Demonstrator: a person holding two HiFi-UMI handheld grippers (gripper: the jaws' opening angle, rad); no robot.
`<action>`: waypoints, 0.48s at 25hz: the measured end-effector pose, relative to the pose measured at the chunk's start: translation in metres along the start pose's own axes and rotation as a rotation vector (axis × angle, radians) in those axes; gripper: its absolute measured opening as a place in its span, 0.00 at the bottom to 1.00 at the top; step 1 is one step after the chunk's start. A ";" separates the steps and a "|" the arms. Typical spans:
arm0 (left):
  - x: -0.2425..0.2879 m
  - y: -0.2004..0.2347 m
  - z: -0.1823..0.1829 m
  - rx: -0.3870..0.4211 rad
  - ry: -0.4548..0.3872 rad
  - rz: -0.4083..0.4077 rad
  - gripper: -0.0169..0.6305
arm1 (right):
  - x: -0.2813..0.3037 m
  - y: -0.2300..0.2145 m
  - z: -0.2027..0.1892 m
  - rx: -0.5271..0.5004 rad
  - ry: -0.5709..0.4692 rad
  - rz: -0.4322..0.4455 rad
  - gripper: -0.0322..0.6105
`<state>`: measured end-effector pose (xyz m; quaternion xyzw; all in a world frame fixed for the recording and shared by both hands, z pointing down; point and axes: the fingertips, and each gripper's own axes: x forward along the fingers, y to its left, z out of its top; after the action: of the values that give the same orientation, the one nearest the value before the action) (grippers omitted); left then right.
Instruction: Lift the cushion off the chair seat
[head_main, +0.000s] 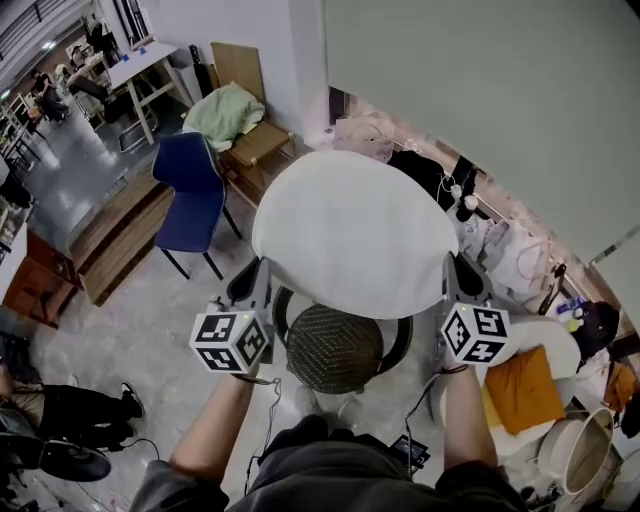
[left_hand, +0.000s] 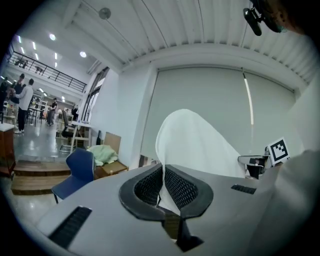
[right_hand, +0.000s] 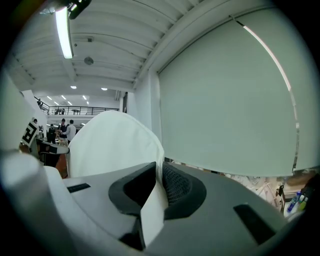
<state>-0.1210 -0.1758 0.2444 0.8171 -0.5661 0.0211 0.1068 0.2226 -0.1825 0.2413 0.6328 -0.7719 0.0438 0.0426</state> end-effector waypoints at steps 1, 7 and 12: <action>-0.001 -0.002 0.007 0.006 -0.012 -0.002 0.06 | -0.003 -0.001 0.007 0.001 -0.015 -0.003 0.12; -0.010 -0.015 0.051 0.050 -0.088 -0.013 0.06 | -0.018 -0.003 0.050 0.000 -0.104 -0.006 0.12; -0.019 -0.022 0.082 0.069 -0.149 -0.013 0.06 | -0.032 0.000 0.081 -0.004 -0.173 -0.005 0.12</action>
<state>-0.1148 -0.1676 0.1586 0.8234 -0.5660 -0.0208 0.0365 0.2282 -0.1611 0.1574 0.6362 -0.7711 -0.0126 -0.0229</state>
